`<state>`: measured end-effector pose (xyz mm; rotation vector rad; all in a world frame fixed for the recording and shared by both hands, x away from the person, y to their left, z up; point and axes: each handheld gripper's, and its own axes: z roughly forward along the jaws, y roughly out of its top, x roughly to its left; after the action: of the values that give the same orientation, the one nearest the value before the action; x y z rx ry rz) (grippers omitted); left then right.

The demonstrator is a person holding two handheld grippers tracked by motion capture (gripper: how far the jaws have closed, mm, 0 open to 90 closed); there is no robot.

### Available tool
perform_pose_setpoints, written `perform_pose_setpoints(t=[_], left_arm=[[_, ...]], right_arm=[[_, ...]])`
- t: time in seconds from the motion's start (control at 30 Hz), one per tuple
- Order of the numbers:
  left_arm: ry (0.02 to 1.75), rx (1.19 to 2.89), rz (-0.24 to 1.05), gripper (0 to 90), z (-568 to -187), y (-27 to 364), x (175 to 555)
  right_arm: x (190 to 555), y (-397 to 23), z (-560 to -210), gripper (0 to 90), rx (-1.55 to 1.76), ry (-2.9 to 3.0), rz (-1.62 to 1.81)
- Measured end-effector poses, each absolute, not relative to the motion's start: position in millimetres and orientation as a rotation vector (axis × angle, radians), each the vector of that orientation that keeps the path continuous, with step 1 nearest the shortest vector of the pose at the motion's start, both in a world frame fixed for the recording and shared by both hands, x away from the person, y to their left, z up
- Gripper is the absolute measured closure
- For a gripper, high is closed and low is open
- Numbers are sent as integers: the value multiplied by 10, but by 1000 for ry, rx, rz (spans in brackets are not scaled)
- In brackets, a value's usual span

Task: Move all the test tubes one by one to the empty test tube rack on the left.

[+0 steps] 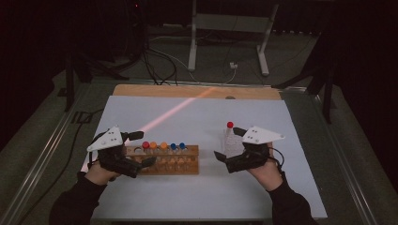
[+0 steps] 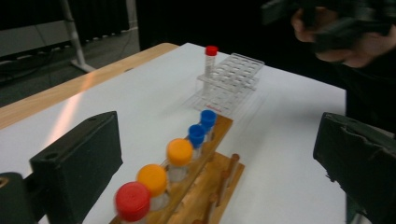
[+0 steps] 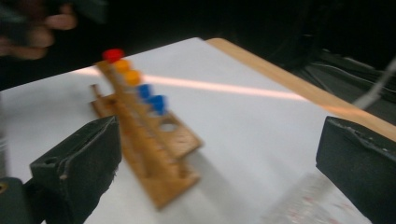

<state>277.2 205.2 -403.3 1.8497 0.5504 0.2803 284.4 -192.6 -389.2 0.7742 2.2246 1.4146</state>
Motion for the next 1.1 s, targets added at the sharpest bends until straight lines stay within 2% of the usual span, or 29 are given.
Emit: perform_pose_setpoints(t=[0.3, 0.4, 0.5, 0.53, 0.63, 0.83, 1.1], left_arm=[[536, 1841, 280, 11, -4018, 2025, 2756], [533, 1844, 280, 11, -4019, 2018, 2755], [532, 1844, 278, 11, -4023, 2015, 2759], [533, 1842, 275, 12, -4025, 2013, 2761], [530, 1843, 276, 11, -4021, 2012, 2756], [529, 1847, 285, 11, -4017, 2008, 2751], [529, 1849, 282, 11, -4020, 2005, 2751]], right_arm=[[3221, -2229, -4054, 5, 947, 2139, 1287], [3338, -2264, -4172, 36, 1011, 2133, 1220], [3452, -2270, -4285, 102, 1067, 2126, 1179], [3477, -2264, -4307, 165, 1077, 2132, 1176], [3552, -2209, -4397, 241, 1082, 2174, 1130], [3655, -2116, -4521, 481, 1105, 2243, 1065], [3729, -2054, -4558, 609, 1120, 2256, 1060]])
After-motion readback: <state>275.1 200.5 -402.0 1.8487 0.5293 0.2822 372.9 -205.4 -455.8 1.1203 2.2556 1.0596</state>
